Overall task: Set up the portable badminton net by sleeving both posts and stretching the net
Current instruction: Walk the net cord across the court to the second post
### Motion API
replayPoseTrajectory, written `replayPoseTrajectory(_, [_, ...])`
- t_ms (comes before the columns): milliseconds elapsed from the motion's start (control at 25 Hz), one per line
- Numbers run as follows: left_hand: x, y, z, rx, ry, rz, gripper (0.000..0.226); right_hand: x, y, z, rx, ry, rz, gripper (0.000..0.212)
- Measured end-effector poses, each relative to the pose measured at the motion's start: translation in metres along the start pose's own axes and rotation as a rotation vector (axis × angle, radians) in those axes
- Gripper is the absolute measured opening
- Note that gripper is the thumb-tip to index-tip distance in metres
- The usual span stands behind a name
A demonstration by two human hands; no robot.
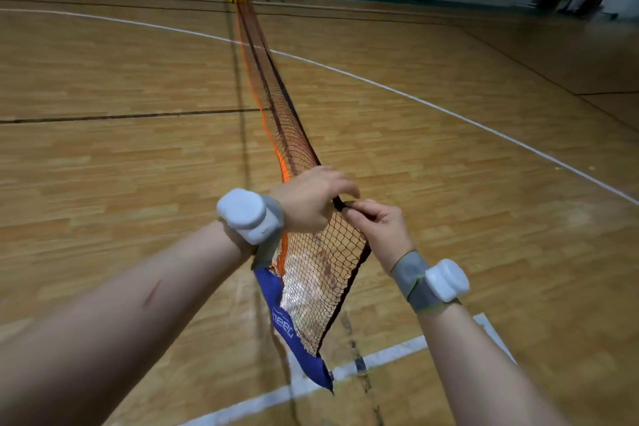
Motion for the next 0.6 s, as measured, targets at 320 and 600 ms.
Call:
replayPoseTrajectory(320, [-0.005,-0.011,-0.012,0.043,-0.222,0.037,0.022,0.0,-0.018,-0.012,-0.046,0.051,-0.007,0.027])
replayPoseTrajectory(600, [-0.017,-0.036,-0.019,0.001,-0.311,-0.108,0.023,-0.026,-0.032,-0.044,0.0,0.205,-0.015,0.018])
Point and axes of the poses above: each hand's wrist, its own x-axis towards the middle knuckle, its own y-axis out of the palm, z = x × y, the point moved 2 cm from there along x, towards the middle knuckle, and after that the axes turned 7 degrees about x, right-handed, at the moved point
